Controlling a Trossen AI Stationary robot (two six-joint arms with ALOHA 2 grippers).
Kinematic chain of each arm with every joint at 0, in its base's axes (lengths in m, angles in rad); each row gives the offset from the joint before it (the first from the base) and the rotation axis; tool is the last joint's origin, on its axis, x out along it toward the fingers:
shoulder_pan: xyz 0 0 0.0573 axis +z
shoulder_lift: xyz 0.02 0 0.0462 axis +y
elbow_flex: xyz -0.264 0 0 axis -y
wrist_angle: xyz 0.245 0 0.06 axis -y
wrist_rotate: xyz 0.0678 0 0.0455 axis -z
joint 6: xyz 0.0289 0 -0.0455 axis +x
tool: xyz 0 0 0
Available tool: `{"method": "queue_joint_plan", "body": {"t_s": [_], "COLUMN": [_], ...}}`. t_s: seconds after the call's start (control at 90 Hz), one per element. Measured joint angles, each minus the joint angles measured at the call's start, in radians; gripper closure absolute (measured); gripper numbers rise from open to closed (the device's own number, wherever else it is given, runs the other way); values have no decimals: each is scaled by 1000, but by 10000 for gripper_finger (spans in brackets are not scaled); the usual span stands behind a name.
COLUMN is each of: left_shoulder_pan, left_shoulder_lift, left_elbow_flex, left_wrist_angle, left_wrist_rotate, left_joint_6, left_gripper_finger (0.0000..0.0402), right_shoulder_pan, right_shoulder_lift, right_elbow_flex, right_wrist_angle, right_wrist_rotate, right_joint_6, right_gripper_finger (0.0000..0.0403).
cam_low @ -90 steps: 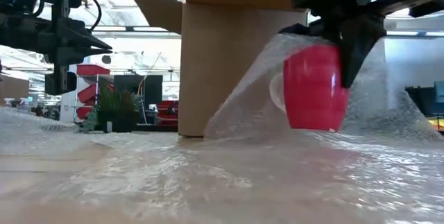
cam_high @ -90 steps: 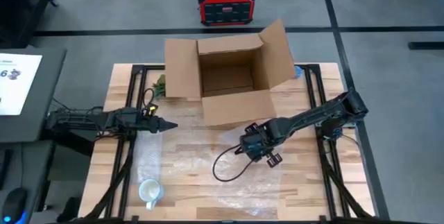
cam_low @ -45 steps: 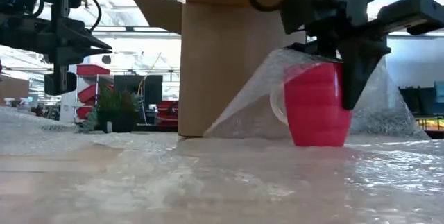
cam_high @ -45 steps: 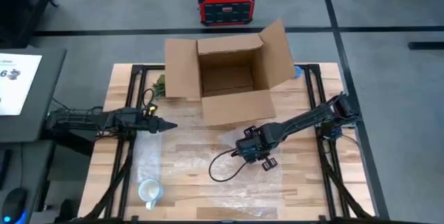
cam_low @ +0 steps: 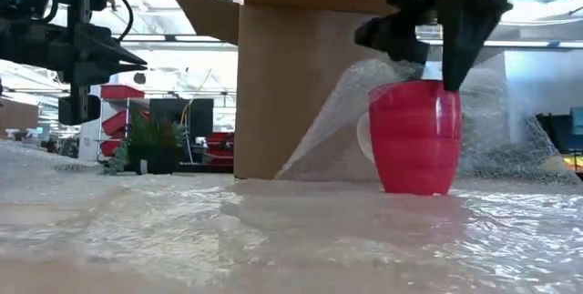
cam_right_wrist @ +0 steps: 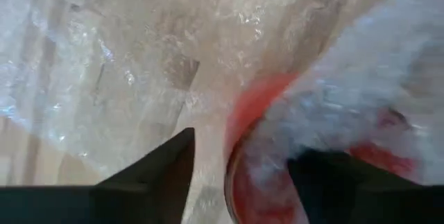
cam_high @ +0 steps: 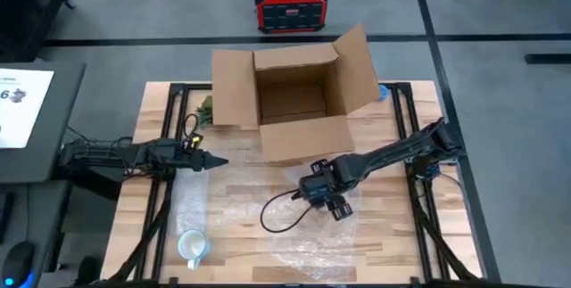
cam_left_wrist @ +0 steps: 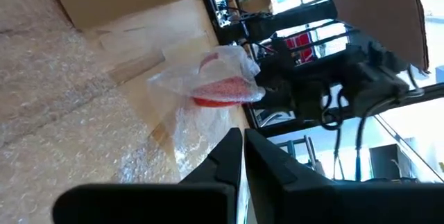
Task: Wrap mug
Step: Wrap the red mug with bubble wrap
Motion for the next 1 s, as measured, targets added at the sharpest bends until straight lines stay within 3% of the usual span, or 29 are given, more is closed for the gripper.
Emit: {"method": "queue_joint_plan", "body": {"t_s": [0.222,0.411,0.544,0.644,0.744,0.856,1.0], "left_shoulder_pan": [0,0,0,0,0,0,0], "left_shoulder_lift": [0,0,0,0,0,0,0], "left_elbow_flex": [0,0,0,0,0,0,0], "left_wrist_angle": [0,0,0,-1,-3,-3,-4], "left_wrist_rotate": [0,1,2,12,37,55,57], "left_joint_6": [12,12,12,12,11,0,-10], "left_gripper_finger": [402,402,402,402,402,402,402], "right_shoulder_pan": [41,148,278,372,435,464,468], "right_shoulder_lift": [-1,-28,-25,4,59,137,253], "right_elbow_flex": [107,163,161,144,131,130,127], "right_wrist_angle": [-133,-112,49,316,534,569,573], "right_wrist_rotate": [-1,0,0,12,88,158,163], "right_joint_6": [128,320,477,566,604,666,736], "right_gripper_finger": [165,173,178,179,179,179,179]}}
